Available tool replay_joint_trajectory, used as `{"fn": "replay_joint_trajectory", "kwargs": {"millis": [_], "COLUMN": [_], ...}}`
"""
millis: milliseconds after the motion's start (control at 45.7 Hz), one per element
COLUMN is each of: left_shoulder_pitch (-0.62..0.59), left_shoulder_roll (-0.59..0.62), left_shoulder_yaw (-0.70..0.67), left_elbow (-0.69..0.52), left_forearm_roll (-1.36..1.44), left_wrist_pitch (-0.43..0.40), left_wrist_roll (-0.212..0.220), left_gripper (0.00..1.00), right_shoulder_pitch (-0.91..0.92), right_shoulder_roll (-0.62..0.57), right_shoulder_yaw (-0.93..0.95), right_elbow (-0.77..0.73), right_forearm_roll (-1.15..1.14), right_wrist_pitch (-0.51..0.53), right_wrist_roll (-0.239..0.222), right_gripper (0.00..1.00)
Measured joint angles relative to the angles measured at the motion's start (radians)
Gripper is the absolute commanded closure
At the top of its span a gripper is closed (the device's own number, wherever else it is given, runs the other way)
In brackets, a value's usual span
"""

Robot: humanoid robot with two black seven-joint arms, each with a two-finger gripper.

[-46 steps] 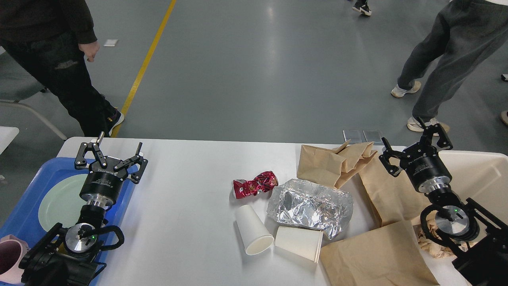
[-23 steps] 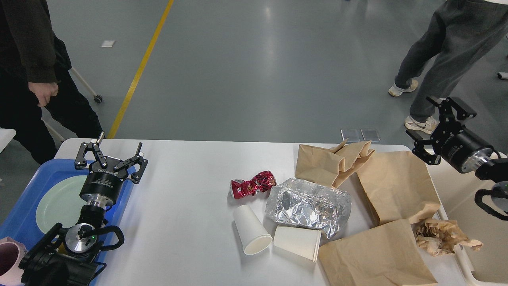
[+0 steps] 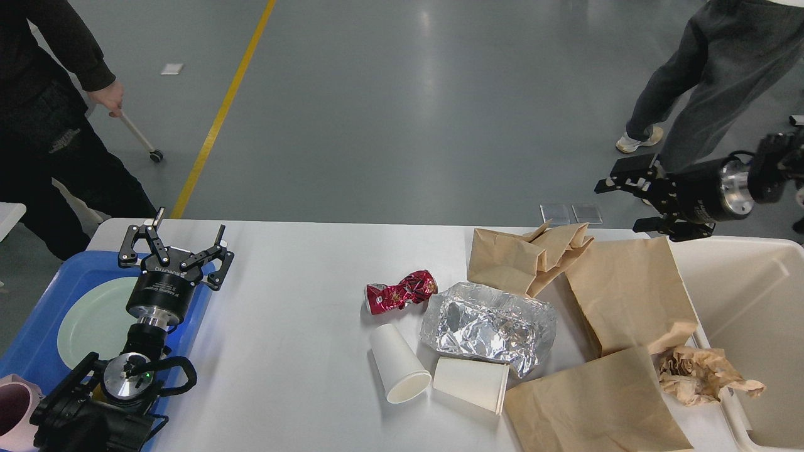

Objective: Tidy desktop
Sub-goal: 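Raise the right gripper up and away from the paper bags, then lower the right gripper onto the brown paper bag farthest from the robot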

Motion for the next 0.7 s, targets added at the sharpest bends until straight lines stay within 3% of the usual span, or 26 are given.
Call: {"fn": "replay_joint_trajectory", "kwargs": {"millis": [153, 350, 481, 591, 700], "left_shoulder_pitch": [0.0, 0.0, 0.0, 0.0, 0.0], "left_shoulder_roll": [0.0, 0.0, 0.0, 0.0, 0.0], "left_shoulder_yaw": [0.0, 0.0, 0.0, 0.0, 0.0], "left_elbow": [0.0, 0.0, 0.0, 0.0, 0.0], "left_forearm_roll": [0.0, 0.0, 0.0, 0.0, 0.0], "left_wrist_pitch": [0.0, 0.0, 0.0, 0.0, 0.0], "left_wrist_roll": [0.0, -0.001, -0.001, -0.001, 0.0], "left_gripper": [0.04, 0.04, 0.04, 0.04, 0.04], "right_shoulder_pitch": [0.226, 0.535, 0.689, 0.772, 0.806], "right_shoulder_roll": [0.107, 0.135, 0.146, 0.141, 0.128], "right_shoulder_yaw": [-0.107, -0.115, -0.119, -0.138, -0.153], "right_elbow": [0.14, 0.462, 0.618, 0.686, 0.711], "right_forearm_roll": [0.003, 0.01, 0.038, 0.054, 0.09], "right_wrist_pitch": [0.138, 0.137, 0.108, 0.09, 0.063], "right_wrist_roll": [-0.082, -0.301, -0.363, -0.421, -0.483], "right_gripper": [0.0, 0.03, 0.15, 0.13, 0.05]}}
